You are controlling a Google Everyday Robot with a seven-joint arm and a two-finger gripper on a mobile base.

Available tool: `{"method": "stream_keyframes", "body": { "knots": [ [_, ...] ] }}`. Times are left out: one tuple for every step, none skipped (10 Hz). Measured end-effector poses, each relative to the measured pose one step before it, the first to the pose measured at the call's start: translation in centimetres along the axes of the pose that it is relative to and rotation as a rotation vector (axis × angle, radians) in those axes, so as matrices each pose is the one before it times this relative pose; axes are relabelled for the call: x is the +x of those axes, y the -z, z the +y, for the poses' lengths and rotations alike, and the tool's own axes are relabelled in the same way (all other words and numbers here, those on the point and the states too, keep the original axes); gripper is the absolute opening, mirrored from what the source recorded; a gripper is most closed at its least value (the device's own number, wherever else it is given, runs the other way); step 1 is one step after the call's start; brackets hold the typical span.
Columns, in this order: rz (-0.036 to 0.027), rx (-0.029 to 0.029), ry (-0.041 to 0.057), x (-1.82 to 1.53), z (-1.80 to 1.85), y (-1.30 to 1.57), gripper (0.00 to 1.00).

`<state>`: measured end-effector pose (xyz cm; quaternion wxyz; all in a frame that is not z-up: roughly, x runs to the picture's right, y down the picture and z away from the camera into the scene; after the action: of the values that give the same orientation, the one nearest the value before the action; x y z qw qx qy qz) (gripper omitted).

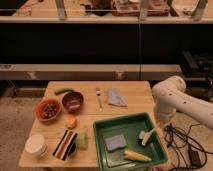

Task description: Wipe tray with brush

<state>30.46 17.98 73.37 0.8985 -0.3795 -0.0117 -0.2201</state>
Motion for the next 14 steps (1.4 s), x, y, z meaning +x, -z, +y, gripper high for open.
{"method": "stream_keyframes", "body": {
  "knots": [
    [0.00528,0.00225,-0.0256,0.717,-0.197,-0.09,0.0],
    [0.00585,0.00773,-0.01633,0.51,-0.575,0.135,0.0],
    [0.00288,0.02247,-0.00691,0.155,-1.744,0.471,0.0],
    [0.00099,0.01554,0.00096,-0.213,-1.175,0.3,0.0],
    [-0.00008,0.01561,0.00459,-0.426,-1.279,0.351,0.0],
    [-0.00125,0.01253,0.00691,-0.43,-1.307,0.187,0.0],
    [-0.0039,0.01877,0.01915,-0.96,-1.632,0.309,0.0],
    [-0.00768,0.01738,0.01819,-1.032,-1.054,0.328,0.0],
    [-0.0025,0.01101,0.02607,-1.083,-0.626,0.447,0.0],
    [-0.00607,0.0137,0.03181,-1.13,-0.435,0.371,0.0],
    [-0.00308,0.0034,0.02064,-0.649,0.202,0.235,0.0],
    [-0.00306,-0.00322,0.0119,-0.465,0.554,0.141,0.0],
    [-0.00317,-0.01035,0.01111,-0.696,1.522,0.046,0.0],
    [-0.00318,-0.00904,0.00178,-0.37,1.157,-0.099,0.0]
  ]
}}
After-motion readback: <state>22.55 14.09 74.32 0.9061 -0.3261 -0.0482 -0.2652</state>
